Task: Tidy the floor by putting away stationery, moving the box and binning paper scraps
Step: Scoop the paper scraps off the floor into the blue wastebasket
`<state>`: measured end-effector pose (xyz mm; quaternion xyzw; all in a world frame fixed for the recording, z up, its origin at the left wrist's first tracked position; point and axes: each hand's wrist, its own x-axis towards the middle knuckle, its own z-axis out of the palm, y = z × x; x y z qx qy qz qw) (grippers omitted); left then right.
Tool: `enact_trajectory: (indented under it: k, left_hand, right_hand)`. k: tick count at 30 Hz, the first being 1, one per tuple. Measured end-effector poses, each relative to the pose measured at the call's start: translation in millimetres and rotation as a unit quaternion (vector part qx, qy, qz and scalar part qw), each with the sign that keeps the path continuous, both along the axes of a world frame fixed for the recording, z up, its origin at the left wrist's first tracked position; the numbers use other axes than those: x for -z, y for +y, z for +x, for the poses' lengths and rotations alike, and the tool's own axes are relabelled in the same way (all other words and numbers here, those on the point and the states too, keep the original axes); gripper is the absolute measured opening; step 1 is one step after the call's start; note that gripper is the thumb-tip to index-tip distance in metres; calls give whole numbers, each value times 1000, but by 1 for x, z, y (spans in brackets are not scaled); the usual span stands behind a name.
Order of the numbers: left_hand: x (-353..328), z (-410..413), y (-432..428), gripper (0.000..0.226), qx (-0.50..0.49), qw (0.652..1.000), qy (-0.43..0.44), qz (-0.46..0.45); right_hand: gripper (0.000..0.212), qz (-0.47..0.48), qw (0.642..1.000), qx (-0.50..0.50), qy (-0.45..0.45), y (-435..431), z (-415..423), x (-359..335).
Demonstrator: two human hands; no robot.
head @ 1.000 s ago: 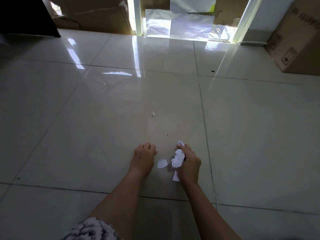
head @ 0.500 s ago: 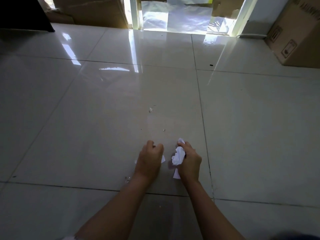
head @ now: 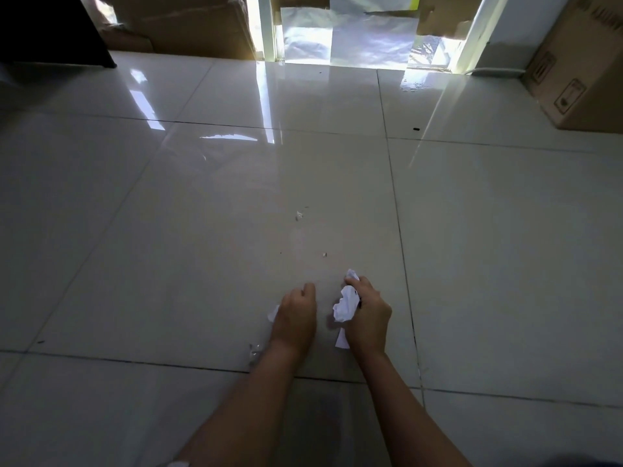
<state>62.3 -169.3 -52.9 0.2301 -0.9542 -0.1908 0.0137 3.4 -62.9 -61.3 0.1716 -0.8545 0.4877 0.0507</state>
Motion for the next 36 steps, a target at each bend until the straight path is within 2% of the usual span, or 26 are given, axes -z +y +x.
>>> enact_trajectory:
  k: [2,4,6,11,14,19,26,28,31,33,34,36]
  left_hand:
    - [-4,3,-10,8,-37,997,54,35]
    - [-3,8,-16,10,-71,989,120,52]
    - [0,17,-19,13,-115,983,138,35]
    - [8,36,-18,12,-163,983,74,32]
    - [7,32,-12,32,-138,989,45,9]
    - [3,30,-5,46,-125,991,-32,20]
    - [17,34,-9,31,-77,993,33,-86]
    - [17,34,-12,19,-82,994,53,-52]
    - [10,38,-18,22,-105,991,73,40]
    - [-6,33,-21,18,-207,965,116,110]
    - [-12,28,-25,17,-272,941,124,157]
    - [-13,23,-35,25,-327,911,153,201]
  right_hand:
    - [35,2,1000,-3,-2,2,0,1]
    - [37,12,1000,-10,-5,3,2,2]
    - [35,22,1000,-14,-5,5,2,5]
    - [35,19,1000,-2,-20,3,4,3]
    - [36,17,1000,-10,-19,2,2,3]
    - [35,-1,999,-11,-33,1,3,6]
    - [31,0,1000,-8,-26,-2,1,3]
    - [29,-11,1000,-6,-29,-1,1,2]
    - [29,-30,998,2,-61,1,0,3]
    - [29,-35,997,2,-67,2,-2,4]
    - [30,-34,997,0,-64,3,-3,5]
    - [34,-20,998,-7,-51,4,-3,5]
